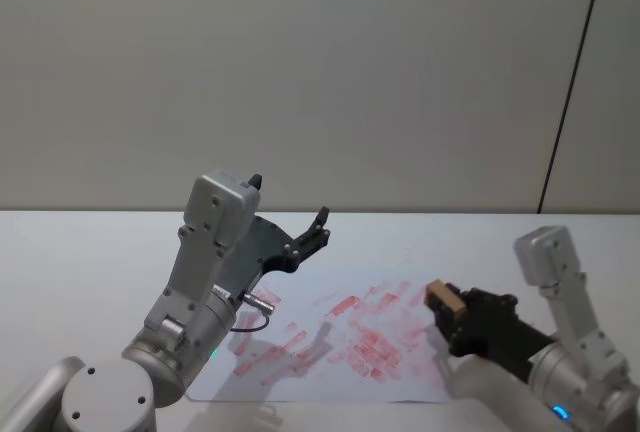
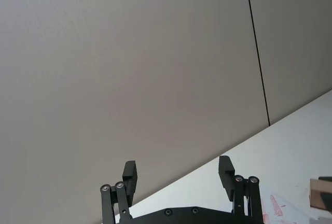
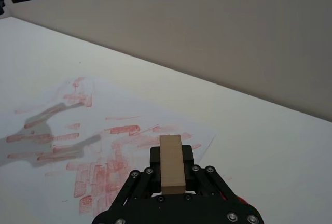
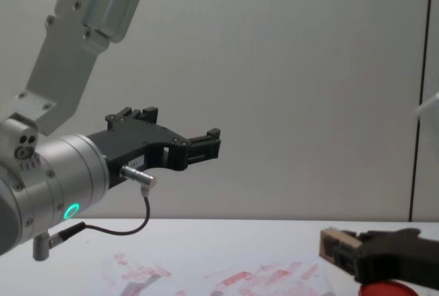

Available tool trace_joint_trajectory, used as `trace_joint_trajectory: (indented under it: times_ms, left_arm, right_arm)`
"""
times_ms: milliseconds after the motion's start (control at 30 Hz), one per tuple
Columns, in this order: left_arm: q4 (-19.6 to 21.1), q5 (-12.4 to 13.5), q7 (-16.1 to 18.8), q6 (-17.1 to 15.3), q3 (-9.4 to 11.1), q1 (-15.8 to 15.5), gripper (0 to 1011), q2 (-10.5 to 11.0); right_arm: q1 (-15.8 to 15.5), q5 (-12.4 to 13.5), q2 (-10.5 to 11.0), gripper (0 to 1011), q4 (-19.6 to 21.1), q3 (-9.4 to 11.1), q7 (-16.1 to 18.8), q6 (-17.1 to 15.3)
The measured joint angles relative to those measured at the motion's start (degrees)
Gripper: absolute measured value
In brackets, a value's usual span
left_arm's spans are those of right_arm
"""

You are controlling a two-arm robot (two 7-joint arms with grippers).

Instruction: Use the one hand to pick up the stamp and affix it onto the A4 paper.

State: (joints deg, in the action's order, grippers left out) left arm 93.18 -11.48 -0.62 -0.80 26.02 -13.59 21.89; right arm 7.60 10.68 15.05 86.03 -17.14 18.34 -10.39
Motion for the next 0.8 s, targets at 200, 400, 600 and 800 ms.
trace_joint_trajectory:
  times_ms: [200,400,600,800]
  left_arm:
    - [0.00,0.00,0.00,0.00,0.00,0.00,1002,0.00]
    - [0.00,0.00,0.00,0.00,0.00,0.00,1002,0.00]
    - [0.00,0.00,0.00,0.00,0.00,0.00,1002,0.00]
    - [0.00,0.00,0.00,0.00,0.00,0.00,1002,0.00]
  right_arm:
    - [-0.38,0.59,1.10,218,0.67,1.00,-0.85,0.12]
    - [-0.61,0.56,1.95,218,0.00,1.71,-1.43,0.24]
    - [-0.51,-0.06,2.31,218,-1.43,2.06,-1.70,0.37]
    - [-0.12,-0.65,2.40,217,-2.92,2.18,-1.81,0.46]
